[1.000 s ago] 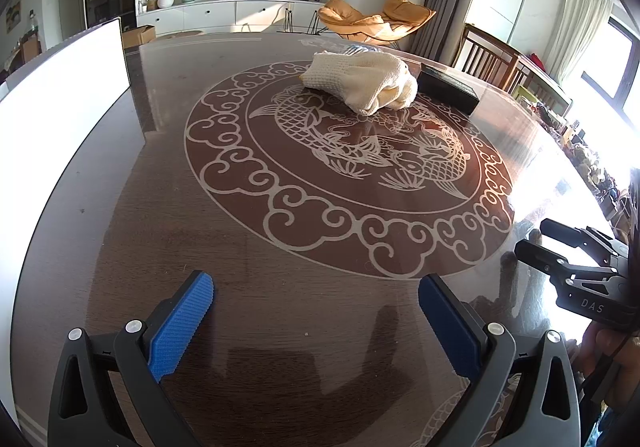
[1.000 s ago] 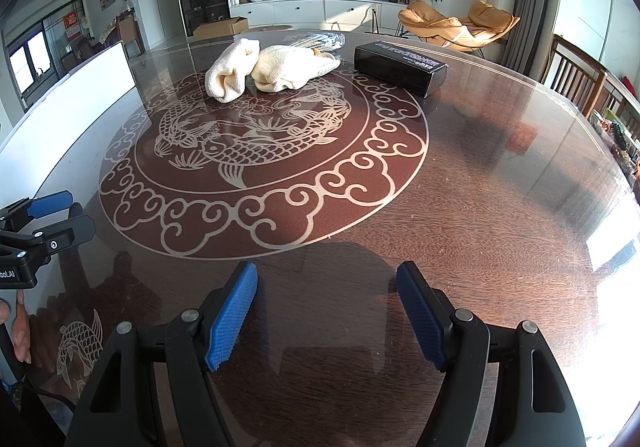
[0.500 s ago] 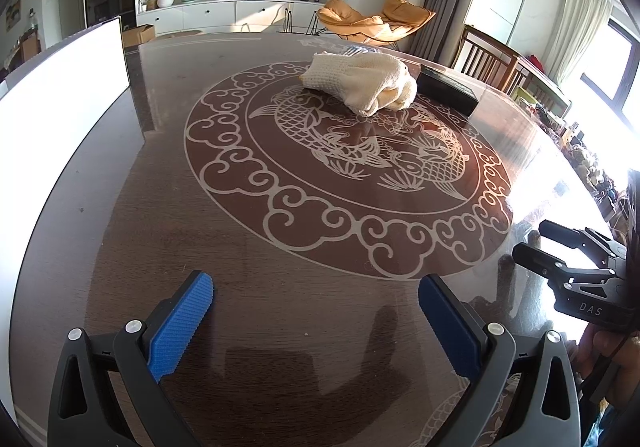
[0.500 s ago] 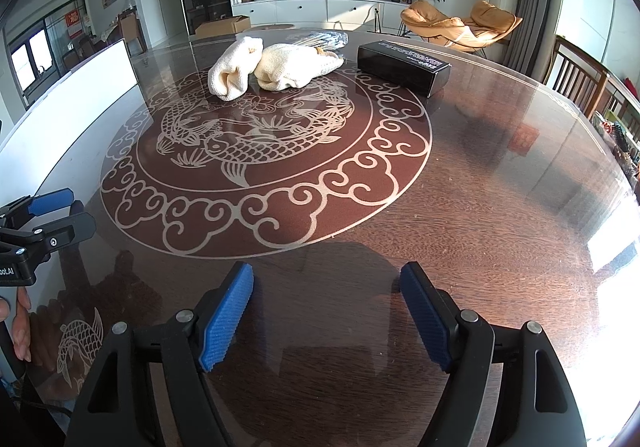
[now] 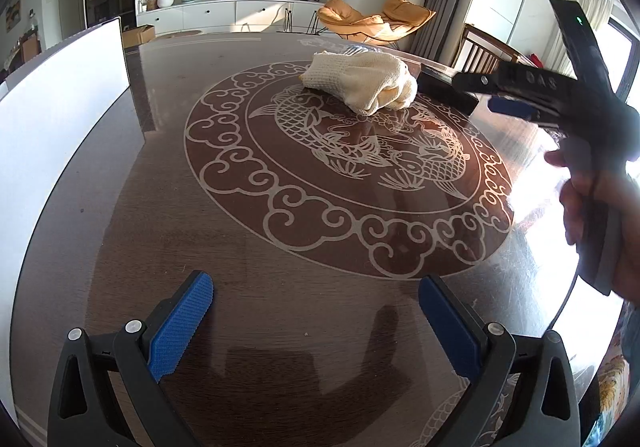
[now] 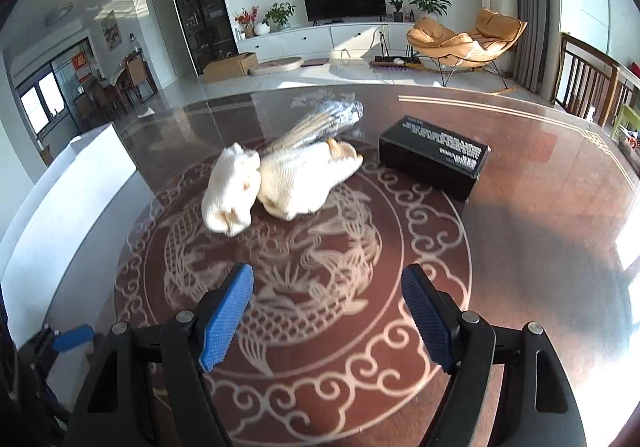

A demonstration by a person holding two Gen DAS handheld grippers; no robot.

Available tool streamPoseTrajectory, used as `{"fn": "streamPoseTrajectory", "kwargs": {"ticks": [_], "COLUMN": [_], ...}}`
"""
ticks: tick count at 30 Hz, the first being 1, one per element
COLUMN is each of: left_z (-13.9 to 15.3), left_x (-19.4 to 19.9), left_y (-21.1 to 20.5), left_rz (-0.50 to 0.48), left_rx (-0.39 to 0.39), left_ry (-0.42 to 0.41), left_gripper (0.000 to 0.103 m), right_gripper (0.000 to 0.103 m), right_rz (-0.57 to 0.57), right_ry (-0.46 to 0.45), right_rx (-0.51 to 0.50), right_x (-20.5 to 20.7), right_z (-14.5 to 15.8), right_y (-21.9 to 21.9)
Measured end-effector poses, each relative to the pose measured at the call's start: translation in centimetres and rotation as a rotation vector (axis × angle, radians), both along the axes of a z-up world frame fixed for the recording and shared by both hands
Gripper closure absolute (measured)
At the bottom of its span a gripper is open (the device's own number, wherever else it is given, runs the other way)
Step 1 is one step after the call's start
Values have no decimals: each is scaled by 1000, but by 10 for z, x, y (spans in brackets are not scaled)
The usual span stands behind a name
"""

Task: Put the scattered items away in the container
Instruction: 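Lower the right gripper onto the black odor-removing bar box and close it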

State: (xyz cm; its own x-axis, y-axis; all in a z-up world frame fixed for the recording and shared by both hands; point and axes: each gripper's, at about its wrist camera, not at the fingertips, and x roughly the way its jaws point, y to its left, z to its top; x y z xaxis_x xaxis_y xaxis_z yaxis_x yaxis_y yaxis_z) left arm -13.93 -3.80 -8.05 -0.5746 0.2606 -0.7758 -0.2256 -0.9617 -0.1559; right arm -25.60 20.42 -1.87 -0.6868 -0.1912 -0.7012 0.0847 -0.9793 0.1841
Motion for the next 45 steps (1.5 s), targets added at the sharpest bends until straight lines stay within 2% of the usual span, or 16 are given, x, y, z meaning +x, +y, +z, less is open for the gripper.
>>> {"fn": "streamPoseTrajectory", "kwargs": {"ticks": [4,8,11,13,14,17,19,23,25,28,30,36,40,42,43,45], "left_z": [0,0,1,0,1,0,0,1,1,2,2,1,1,1,0,0], "left_x": [0,0,0,1,1,1,2,1,1,2,2,3,4,4,4,5], "left_y": [0,-1,-2,-2,-2,0,0,-1,0,0,-1,1,2,3,3,4], "left_rz": [0,0,0,-1,-1,-1,-1,-1,-1,-1,-1,-4,-6,-6,-7,-7], "left_rx": [1,13,20,18,15,9,6,1,-5,-7,-6,-32,-49,-56,-61,-73], "left_ry": [0,1,1,1,0,0,0,0,-1,-1,-1,-2,-2,-3,-4,-6], "left_gripper": [0,0,0,0,0,0,0,0,0,0,0,0,0,0,0,0], "right_gripper": [25,25,25,29,29,28,27,26,26,26,26,25,26,30,41,41], "right_rz": [-56,-9,195,378,415,371,279,75,97,231,275,336,307,291,289,276], "right_ry": [-65,-204,-200,-282,-303,-215,-116,0,-37,-107,-143,-152,-188,-196,-197,-198], "right_rx": [6,76,77,28,0,-16,43,133,169,349,403,456,413,397,367,351], "right_x": [-80,-112,-88,-61,-47,-18,-12,-41,-67,-94,-106,-135,-156,-158,-156,-144], "right_z": [1,-37,-44,-49,-48,-26,-6,20,15,-5,-16,-35,-47,-51,-51,-50], "right_y": [-20,-52,-87,-103,-104,-79,-50,27,49,51,53,58,65,67,69,67]}}
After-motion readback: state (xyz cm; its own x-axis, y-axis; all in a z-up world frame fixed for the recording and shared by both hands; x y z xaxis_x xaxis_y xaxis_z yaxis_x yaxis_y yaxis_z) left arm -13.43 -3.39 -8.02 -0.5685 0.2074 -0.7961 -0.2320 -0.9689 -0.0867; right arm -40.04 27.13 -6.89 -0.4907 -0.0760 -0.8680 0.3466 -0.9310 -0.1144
